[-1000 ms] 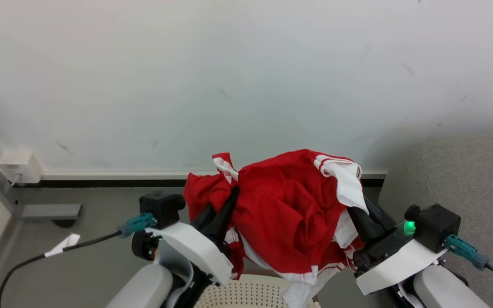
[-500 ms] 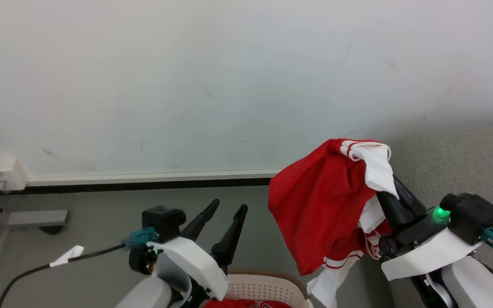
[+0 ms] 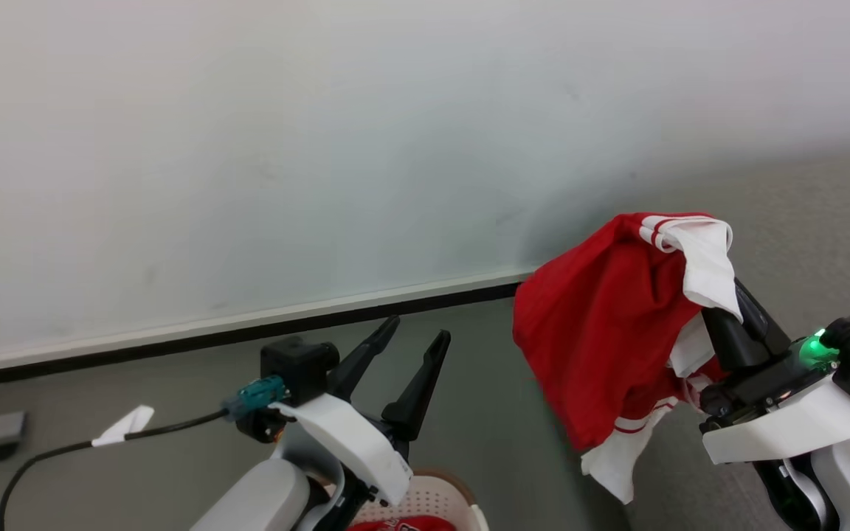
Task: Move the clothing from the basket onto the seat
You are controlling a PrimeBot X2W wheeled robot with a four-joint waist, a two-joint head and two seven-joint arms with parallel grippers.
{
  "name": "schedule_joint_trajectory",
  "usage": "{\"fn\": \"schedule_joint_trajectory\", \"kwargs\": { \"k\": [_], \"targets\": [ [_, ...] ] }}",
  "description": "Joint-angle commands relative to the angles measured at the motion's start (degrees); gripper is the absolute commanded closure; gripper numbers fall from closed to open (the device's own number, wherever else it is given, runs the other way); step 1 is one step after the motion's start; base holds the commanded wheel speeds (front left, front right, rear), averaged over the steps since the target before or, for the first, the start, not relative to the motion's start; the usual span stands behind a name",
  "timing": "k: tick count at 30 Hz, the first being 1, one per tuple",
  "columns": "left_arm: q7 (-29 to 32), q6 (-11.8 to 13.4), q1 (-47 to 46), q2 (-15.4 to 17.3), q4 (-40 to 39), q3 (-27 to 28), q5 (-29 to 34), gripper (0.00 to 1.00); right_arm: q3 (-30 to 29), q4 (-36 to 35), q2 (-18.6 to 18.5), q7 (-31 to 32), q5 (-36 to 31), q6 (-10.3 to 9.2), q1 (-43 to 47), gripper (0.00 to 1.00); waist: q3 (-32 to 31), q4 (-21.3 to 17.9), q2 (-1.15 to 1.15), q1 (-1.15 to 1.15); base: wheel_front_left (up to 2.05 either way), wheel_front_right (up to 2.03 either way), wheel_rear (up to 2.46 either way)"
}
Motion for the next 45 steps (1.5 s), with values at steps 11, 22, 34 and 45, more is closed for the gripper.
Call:
{"fn": "schedule_joint_trajectory", "kwargs": {
  "k": [11,22,34,45],
  "targets": [
    [0.3,-1.5,-3.4,0.1,-0.1,-2.2,2.5,0.00,-1.8,-2.7,-3.3,0.0,-1.1,-0.13,-1.7,1.00,2.3,-13.6,0.00,0.00,0.00,0.00,0.00],
    [-0.1,-3.8,-7.6,-0.6,2.2,-4.6,4.4,0.00,-8.4,-5.7,-2.6,0.0,-2.3,-0.13,1.8,1.00,4.9,-19.4,0.00,0.00,0.00,0.00,0.00],
    [-1.5,-5.6,-10.8,-2.3,6.7,-6.1,4.3,0.00,-12.7,-8.6,-1.8,0.0,-4.4,-0.13,5.7,1.00,6.3,-20.0,0.00,0.00,0.00,0.00,0.00],
    [-2.3,-5.2,-10.5,-1.9,7.9,-6.0,3.6,0.00,-11.1,-7.7,-2.3,0.3,-3.2,-0.13,2.3,1.00,6.5,-19.9,0.00,0.00,0.00,0.00,0.00]
  ]
}}
